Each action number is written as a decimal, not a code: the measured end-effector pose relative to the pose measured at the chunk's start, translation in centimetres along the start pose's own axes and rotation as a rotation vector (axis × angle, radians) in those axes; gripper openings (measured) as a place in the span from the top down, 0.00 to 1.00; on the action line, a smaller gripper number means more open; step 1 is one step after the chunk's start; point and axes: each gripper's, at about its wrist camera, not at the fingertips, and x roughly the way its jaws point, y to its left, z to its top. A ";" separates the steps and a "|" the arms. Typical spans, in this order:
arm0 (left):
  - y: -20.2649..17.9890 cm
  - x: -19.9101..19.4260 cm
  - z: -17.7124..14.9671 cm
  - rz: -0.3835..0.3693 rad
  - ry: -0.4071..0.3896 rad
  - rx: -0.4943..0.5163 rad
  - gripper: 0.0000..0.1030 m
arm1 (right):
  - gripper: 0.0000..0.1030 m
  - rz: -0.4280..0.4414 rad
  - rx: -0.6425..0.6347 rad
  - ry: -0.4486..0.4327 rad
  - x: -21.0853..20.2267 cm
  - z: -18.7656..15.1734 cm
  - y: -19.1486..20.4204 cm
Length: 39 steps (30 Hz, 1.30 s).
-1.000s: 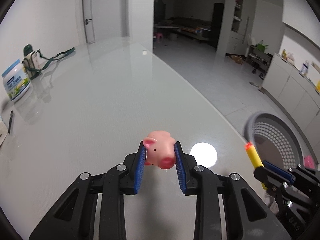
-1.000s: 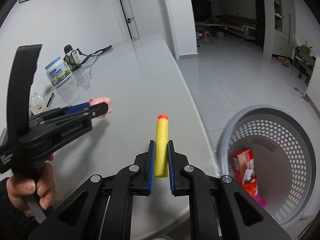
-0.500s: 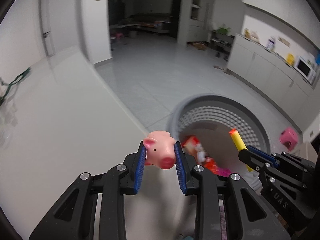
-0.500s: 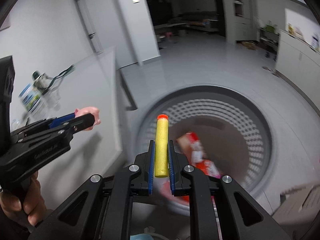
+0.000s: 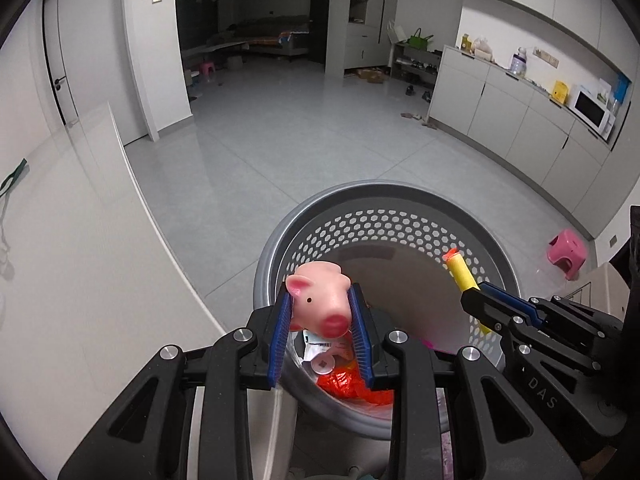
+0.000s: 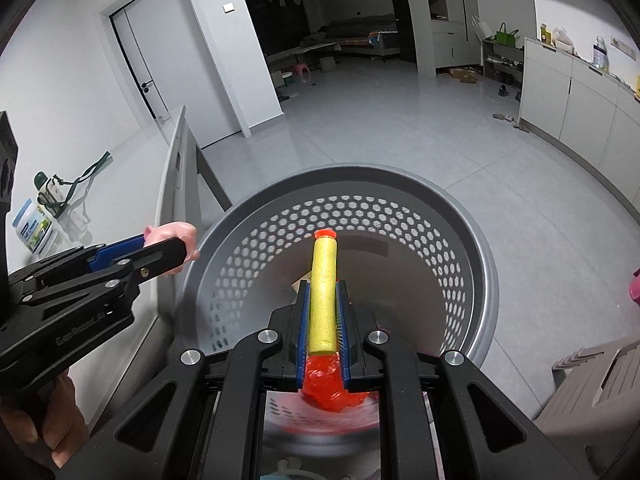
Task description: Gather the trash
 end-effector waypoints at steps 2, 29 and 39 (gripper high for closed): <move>-0.2 0.2 0.3 0.006 0.001 0.001 0.69 | 0.88 -0.001 0.000 0.001 0.1 0.1 -0.1; 0.3 -1.7 0.5 0.087 -0.047 -0.033 0.26 | 0.46 -0.041 0.028 -0.046 -1.7 -0.7 0.1; 1.0 -2.4 0.2 0.100 -0.063 -0.049 0.12 | 0.34 -0.059 0.031 -0.056 -2.3 -0.3 -0.1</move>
